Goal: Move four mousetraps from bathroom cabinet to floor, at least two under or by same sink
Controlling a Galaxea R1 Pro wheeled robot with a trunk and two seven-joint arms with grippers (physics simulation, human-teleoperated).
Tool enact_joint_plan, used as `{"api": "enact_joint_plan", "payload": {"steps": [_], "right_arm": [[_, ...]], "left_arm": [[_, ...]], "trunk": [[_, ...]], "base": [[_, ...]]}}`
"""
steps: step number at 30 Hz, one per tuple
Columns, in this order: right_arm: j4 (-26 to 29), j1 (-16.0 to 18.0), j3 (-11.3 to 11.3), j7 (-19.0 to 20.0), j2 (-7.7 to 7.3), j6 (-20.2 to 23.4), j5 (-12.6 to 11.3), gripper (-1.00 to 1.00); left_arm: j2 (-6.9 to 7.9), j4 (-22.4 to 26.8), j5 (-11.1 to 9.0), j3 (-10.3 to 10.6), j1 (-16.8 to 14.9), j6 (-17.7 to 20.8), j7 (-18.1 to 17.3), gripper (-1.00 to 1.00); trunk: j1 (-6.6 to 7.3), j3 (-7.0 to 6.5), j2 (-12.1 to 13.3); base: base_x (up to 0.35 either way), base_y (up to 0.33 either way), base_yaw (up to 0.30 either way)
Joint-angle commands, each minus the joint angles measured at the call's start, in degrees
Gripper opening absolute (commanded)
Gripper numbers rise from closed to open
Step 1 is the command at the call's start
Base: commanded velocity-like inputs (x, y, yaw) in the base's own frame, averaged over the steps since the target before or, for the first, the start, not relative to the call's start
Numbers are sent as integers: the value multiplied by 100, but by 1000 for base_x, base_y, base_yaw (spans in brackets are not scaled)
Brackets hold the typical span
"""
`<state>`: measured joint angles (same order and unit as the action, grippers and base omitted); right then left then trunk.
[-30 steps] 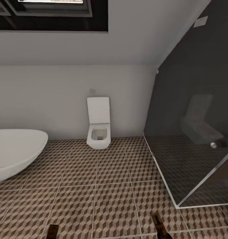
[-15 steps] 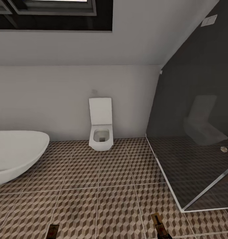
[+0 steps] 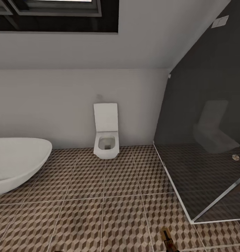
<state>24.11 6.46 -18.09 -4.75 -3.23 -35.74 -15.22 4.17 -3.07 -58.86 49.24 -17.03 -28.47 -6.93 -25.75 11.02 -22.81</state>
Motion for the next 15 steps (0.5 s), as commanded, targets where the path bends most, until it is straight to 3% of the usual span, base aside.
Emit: {"api": "enact_joint_plan", "payload": {"steps": [1,3,5,8,9,10,13,15], "right_arm": [[8,19,-47,-75,0,199,-14,-100],[45,83,-46,-136,5,624,36,-100],[207,239,-46,-227,10,1164,101,-100],[704,527,-46,-394,14,1997,214,-100],[1037,667,-46,-496,21,2400,271,-100],[1256,768,-46,-566,29,2646,305,-100],[1658,1113,-46,-745,172,3326,408,-100],[1731,1318,-46,-802,306,3579,487,-100]], "left_arm": [[30,159,-60,24,-24,704,-13,-100],[103,479,-46,24,-51,1266,176,-100],[156,938,-32,24,-98,1685,614,-100],[196,1794,-6,24,-226,2328,1804,-100],[206,2248,51,24,-397,2850,2392,-100],[210,2480,113,22,-566,3243,2622,-100],[209,2799,296,17,-1260,4233,2929,-100],[201,2856,334,14,-1623,4520,2983,-100]], "trunk": [[-3,11,-11],[-3,11,-11],[-3,11,-11],[-3,11,-11],[-3,11,-11],[-3,11,-11],[-3,11,-11],[-3,11,-11]], "base": [[0,0,0],[0,0,0],[0,0,0],[0,0,0],[0,0,0],[0,0,0],[0,0,0],[0,0,0]]}}
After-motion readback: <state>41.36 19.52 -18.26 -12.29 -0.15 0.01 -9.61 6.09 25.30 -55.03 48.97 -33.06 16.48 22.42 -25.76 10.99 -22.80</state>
